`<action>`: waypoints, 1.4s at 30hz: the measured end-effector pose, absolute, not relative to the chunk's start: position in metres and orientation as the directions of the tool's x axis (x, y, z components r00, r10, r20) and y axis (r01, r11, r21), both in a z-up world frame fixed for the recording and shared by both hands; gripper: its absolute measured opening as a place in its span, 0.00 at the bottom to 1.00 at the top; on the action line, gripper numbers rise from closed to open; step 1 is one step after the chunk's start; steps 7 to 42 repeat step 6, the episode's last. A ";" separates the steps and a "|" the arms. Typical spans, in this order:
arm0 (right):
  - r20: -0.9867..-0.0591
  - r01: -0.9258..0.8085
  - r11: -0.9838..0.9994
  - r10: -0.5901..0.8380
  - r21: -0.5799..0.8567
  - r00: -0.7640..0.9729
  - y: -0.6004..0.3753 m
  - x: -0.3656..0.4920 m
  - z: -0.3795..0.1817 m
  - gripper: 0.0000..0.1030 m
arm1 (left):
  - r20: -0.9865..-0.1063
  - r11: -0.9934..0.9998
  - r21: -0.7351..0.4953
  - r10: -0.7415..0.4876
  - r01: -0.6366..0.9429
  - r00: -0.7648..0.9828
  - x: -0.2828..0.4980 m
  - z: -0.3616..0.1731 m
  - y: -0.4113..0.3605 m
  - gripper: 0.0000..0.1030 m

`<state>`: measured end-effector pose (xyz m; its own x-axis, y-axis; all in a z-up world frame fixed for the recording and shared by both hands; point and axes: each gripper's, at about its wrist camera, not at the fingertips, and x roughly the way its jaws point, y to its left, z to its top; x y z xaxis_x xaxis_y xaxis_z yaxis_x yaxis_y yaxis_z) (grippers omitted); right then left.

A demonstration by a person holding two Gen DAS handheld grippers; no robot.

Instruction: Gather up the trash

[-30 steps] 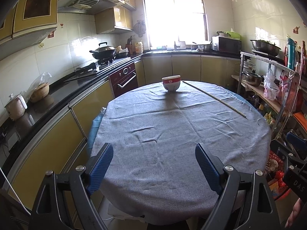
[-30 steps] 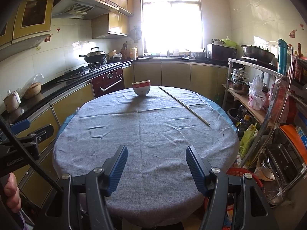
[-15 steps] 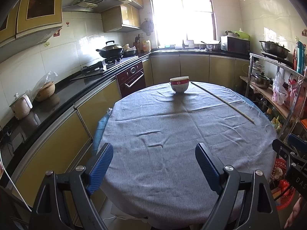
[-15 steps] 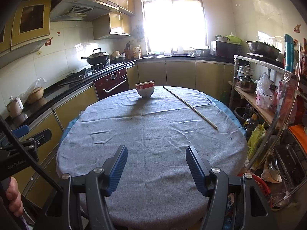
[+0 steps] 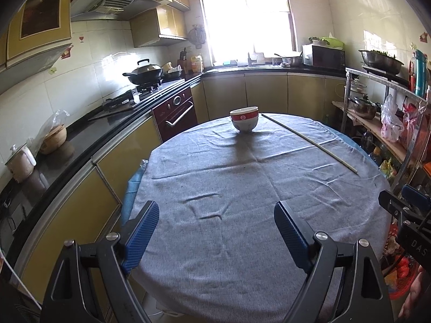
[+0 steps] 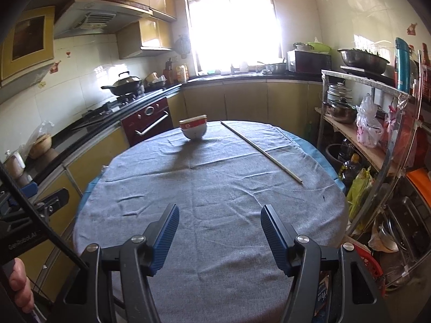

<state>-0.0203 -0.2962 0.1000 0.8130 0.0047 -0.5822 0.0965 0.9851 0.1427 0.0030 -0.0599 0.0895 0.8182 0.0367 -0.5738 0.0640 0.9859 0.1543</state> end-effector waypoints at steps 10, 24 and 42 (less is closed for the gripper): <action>-0.671 0.200 0.974 -0.075 0.110 0.738 -0.318 0.027 0.030 0.72 | -0.662 0.994 0.096 0.021 0.057 0.749 0.062 0.021 -0.046 0.85; -0.671 0.200 0.974 -0.075 0.110 0.738 -0.318 0.027 0.030 0.72 | -0.662 0.994 0.096 0.021 0.057 0.749 0.062 0.021 -0.046 0.85; -0.671 0.200 0.974 -0.075 0.110 0.738 -0.318 0.027 0.030 0.72 | -0.662 0.994 0.096 0.021 0.057 0.749 0.062 0.021 -0.046 0.85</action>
